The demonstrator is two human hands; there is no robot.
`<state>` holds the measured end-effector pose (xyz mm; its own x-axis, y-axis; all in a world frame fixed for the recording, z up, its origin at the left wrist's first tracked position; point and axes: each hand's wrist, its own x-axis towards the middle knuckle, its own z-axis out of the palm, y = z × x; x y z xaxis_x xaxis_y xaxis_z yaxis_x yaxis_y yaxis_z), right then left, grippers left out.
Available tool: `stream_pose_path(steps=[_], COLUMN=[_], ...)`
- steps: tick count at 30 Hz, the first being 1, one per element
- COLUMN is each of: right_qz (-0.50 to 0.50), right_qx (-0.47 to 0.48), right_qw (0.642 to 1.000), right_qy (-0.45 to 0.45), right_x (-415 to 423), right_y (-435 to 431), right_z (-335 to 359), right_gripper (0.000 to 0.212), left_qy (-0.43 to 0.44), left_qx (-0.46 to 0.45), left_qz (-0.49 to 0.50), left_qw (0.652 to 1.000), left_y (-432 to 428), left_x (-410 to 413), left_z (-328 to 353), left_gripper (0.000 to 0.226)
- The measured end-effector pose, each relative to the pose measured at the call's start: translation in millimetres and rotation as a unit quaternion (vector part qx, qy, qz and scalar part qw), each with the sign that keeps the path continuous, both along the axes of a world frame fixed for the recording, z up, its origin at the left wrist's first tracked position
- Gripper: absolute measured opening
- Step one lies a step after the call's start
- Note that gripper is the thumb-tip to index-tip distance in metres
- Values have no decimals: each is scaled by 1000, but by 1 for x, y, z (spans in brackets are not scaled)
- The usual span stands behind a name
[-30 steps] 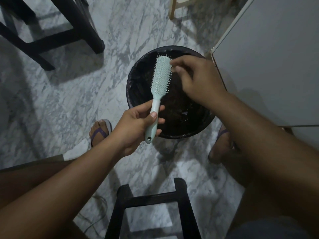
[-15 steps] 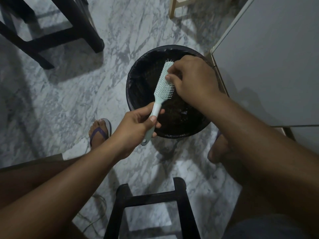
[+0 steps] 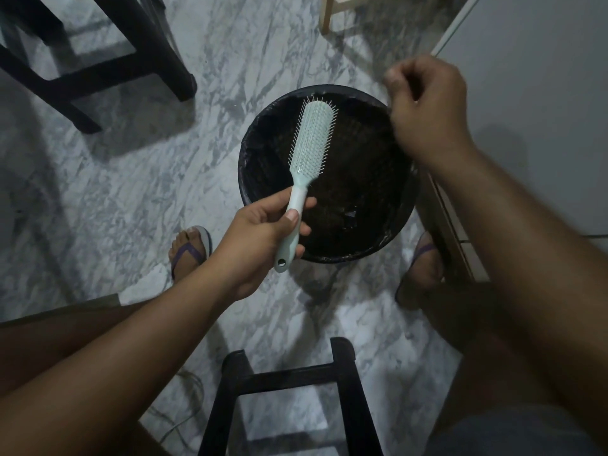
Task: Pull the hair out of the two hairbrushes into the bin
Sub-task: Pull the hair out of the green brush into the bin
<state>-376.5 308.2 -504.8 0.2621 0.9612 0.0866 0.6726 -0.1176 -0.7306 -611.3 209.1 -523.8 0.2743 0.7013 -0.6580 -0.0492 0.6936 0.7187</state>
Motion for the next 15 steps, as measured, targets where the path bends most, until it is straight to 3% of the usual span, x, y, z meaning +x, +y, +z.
stream_pose_path(steps=[4,9,15], right_qz=[87,171,227], right_qx=[-74,-3,-67], right_qw=[992,985,968], right_qy=[-46,-22,-79], right_x=[-8,-34,-43], right_y=[-11,-22,-24], right_z=[-13,-10,-12], right_gripper=[17,18,30], left_qy=[4,8,29], left_qx=[2,-1,6], left_qz=[11,11,-17], left_qw=[1000,1000,999], left_y=[3,1,-5], left_x=[-2,-1,-2], left_z=[-1,-2,-3], left_gripper=[36,37,40])
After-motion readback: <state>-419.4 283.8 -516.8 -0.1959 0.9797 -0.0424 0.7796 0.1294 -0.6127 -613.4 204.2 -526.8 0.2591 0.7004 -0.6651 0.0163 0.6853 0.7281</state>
